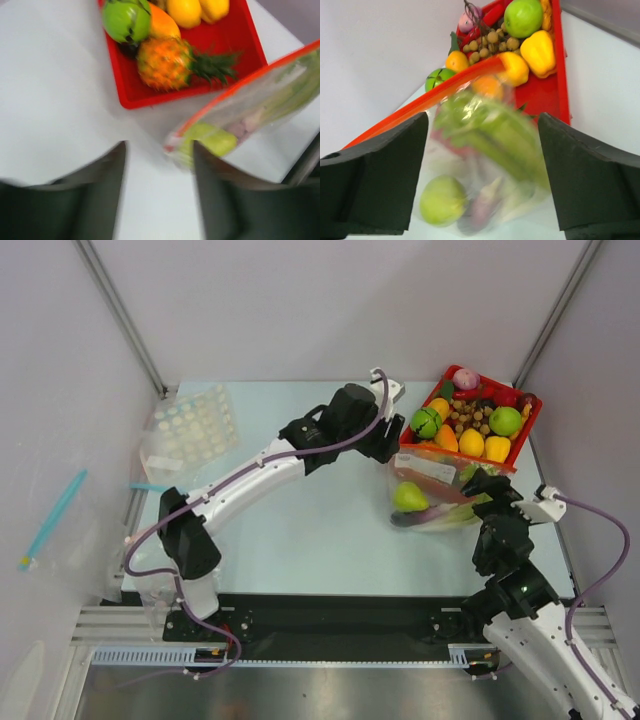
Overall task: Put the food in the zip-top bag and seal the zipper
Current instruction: Place the zipper food storage bag at the center of the board, then reset both arms
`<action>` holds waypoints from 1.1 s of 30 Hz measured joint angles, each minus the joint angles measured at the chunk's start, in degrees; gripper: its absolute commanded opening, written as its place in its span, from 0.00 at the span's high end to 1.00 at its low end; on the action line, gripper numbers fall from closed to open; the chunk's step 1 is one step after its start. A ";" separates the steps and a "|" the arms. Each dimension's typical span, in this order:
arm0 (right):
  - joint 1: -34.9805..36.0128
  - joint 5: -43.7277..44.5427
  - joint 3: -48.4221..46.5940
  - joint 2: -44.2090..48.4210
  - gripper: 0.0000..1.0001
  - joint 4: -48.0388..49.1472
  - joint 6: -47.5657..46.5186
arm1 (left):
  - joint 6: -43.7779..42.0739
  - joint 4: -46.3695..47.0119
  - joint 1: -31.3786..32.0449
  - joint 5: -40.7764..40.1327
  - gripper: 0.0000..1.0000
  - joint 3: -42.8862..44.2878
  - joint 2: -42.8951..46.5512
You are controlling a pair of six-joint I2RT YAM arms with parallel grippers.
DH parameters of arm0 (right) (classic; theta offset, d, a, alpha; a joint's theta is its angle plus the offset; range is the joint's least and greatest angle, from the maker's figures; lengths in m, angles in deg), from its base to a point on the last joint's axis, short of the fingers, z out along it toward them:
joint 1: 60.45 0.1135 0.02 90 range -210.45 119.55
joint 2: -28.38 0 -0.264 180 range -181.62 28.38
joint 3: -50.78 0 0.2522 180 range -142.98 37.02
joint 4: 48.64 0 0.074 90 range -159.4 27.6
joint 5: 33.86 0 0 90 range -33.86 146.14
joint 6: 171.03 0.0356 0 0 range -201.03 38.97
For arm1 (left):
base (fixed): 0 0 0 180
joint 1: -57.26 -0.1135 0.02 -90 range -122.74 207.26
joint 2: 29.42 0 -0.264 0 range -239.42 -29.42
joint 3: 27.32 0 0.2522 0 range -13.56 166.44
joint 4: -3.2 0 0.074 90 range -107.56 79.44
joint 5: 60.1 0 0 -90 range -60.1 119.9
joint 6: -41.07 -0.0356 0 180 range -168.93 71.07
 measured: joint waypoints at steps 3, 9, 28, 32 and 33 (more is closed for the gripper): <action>0.00 -0.24 -4.61 -4.17 0.00 -3.37 0.20 | 3.69 5.53 -0.96 -3.69 0.00 -6.21 3.19; 0.02 -0.22 -13.35 -10.23 0.00 -12.13 6.60 | 11.37 14.64 -1.66 -8.22 0.00 -35.85 25.90; 0.90 -26.99 -8.85 -13.79 0.00 -0.96 -1.79 | 12.85 42.49 -1.57 -12.13 0.00 -79.10 62.47; 0.90 -27.02 -5.05 -11.04 0.00 0.33 -2.43 | 12.55 43.78 -1.57 -11.08 0.00 -78.62 58.73; 0.90 -26.97 -4.63 -10.47 0.00 0.59 -2.58 | 12.52 43.71 -1.57 -10.69 0.00 -78.60 58.47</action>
